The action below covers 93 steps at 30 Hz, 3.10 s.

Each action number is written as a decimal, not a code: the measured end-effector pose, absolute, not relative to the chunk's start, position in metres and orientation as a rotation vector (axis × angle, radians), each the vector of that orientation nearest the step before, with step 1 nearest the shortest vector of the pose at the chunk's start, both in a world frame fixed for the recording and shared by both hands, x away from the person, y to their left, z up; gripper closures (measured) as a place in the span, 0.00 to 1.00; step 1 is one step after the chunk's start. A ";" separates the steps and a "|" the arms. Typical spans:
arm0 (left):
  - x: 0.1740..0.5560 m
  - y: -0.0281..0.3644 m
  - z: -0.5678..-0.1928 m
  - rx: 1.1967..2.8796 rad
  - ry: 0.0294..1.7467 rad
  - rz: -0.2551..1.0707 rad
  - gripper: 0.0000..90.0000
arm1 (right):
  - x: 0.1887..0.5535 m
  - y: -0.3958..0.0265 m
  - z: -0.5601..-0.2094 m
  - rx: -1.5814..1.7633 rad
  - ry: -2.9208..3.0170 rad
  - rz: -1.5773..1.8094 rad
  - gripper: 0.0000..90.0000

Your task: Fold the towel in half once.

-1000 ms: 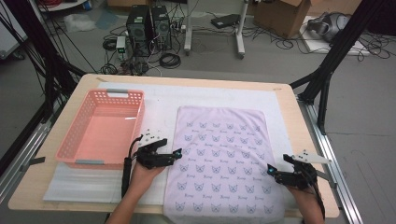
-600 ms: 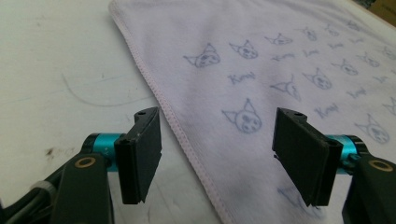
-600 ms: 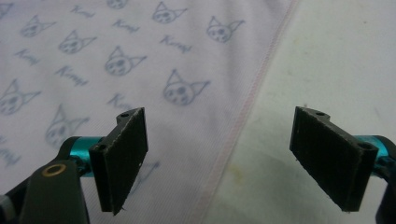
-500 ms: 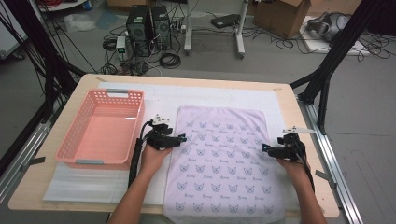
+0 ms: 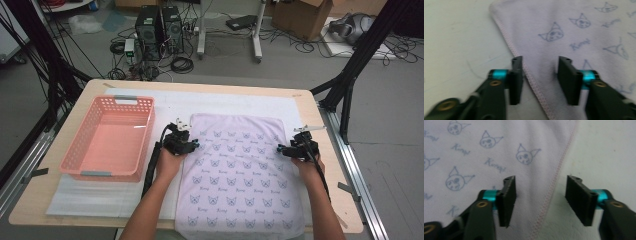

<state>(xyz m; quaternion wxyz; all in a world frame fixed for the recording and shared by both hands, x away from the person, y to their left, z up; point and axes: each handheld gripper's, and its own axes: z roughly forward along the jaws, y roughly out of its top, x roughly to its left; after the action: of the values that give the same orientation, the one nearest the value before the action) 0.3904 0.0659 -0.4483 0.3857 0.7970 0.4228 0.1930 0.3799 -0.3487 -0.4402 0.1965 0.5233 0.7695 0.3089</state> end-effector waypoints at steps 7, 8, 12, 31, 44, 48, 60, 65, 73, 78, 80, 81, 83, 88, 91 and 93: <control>0.396 0.071 -0.449 1.945 1.153 0.404 0.95 | 0.381 -0.344 -0.436 1.497 2.189 0.877 0.94; 0.397 0.073 -0.449 1.939 1.170 0.420 0.96 | 0.381 -0.342 -0.436 1.492 2.194 0.859 0.95; 0.403 0.076 -0.444 1.866 1.208 0.437 0.96 | 0.386 -0.344 -0.434 1.464 2.185 0.824 0.96; 0.419 0.086 -0.409 1.737 1.194 0.442 0.96 | 0.403 -0.358 -0.406 1.492 1.995 1.047 0.96; 0.375 0.094 -0.404 1.755 1.124 0.401 0.96 | 0.361 -0.361 -0.396 1.435 2.038 1.140 0.96; 0.361 0.094 -0.407 1.783 1.090 0.395 0.96 | 0.346 -0.364 -0.402 1.427 2.049 1.148 0.96; 0.317 0.099 -0.422 1.789 1.031 0.361 0.96 | 0.298 -0.367 -0.418 1.384 2.103 1.181 0.96; 0.302 0.101 -0.432 1.801 1.014 0.344 0.96 | 0.278 -0.368 -0.423 1.374 2.111 1.191 0.96; 0.283 0.107 -0.442 1.794 0.989 0.310 0.96 | 0.253 -0.369 -0.428 1.350 2.127 1.204 0.96; 0.270 0.111 -0.450 1.798 0.983 0.293 0.96 | 0.238 -0.370 -0.433 1.346 2.135 1.226 0.96; 0.267 0.113 -0.450 1.793 0.972 0.280 0.95 | 0.232 -0.369 -0.436 1.342 2.148 1.221 0.96; 0.267 0.113 -0.449 1.787 0.962 0.264 0.95 | 0.230 -0.369 -0.437 1.337 2.156 1.211 0.96; 0.270 0.112 -0.447 1.795 0.943 0.250 0.92 | 0.230 -0.370 -0.437 1.343 2.159 1.210 0.93; 0.301 0.111 -0.438 1.742 1.056 0.203 0.51 | 0.249 -0.370 -0.427 1.402 2.105 1.216 0.71; 0.317 0.104 -0.438 1.791 1.090 0.220 0.47 | 0.269 -0.367 -0.421 1.418 2.093 1.178 0.66; 0.325 0.101 -0.438 1.787 1.106 0.241 0.47 | 0.280 -0.365 -0.417 1.438 2.073 1.146 0.63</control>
<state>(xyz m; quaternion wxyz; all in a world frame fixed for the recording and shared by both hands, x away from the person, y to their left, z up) 0.3246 0.1012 -0.4380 0.4910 0.7358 0.4557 0.0991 0.2800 -0.3647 -0.4168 0.1844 0.5100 0.7353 0.4065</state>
